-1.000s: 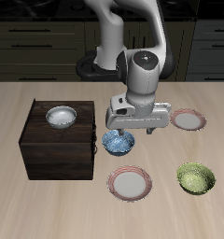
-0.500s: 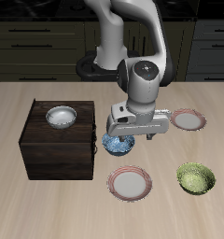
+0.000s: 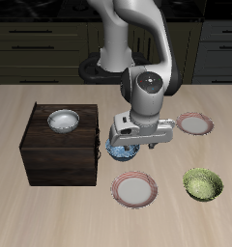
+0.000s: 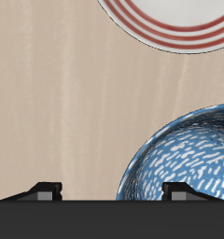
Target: Stack the blue bowl on the green bowl
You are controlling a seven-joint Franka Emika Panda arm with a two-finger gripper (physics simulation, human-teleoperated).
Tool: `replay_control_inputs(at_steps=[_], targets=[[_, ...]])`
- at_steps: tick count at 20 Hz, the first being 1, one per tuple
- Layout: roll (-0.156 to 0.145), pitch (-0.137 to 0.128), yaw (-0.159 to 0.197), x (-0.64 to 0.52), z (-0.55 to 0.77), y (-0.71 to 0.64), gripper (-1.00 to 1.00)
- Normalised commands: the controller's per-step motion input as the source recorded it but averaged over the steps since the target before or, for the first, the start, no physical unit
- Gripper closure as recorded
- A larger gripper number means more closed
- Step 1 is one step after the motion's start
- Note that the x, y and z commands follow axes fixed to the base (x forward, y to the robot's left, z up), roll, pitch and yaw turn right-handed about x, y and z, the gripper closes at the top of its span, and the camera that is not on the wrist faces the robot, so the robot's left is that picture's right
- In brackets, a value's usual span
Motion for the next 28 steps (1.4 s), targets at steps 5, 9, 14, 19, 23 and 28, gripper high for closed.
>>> replay_control_inputs(at_steps=[5, 9, 14, 19, 23, 28], targets=[[0.022, 0.001, -0.012, -0.01, 0.05, 0.03, 1.0], [0.013, -0.026, -0.011, -0.06, 0.17, 0.02, 1.0], [0.013, -0.03, -0.006, -0.05, 0.23, 0.05, 1.0], [0.02, -0.045, -0.013, -0.04, 0.4, 0.12, 1.0], [0.014, -0.084, -0.032, 0.04, 0.63, 0.21, 1.0], [-0.011, -0.03, -0.02, 0.18, 0.3, 0.2, 1.0]])
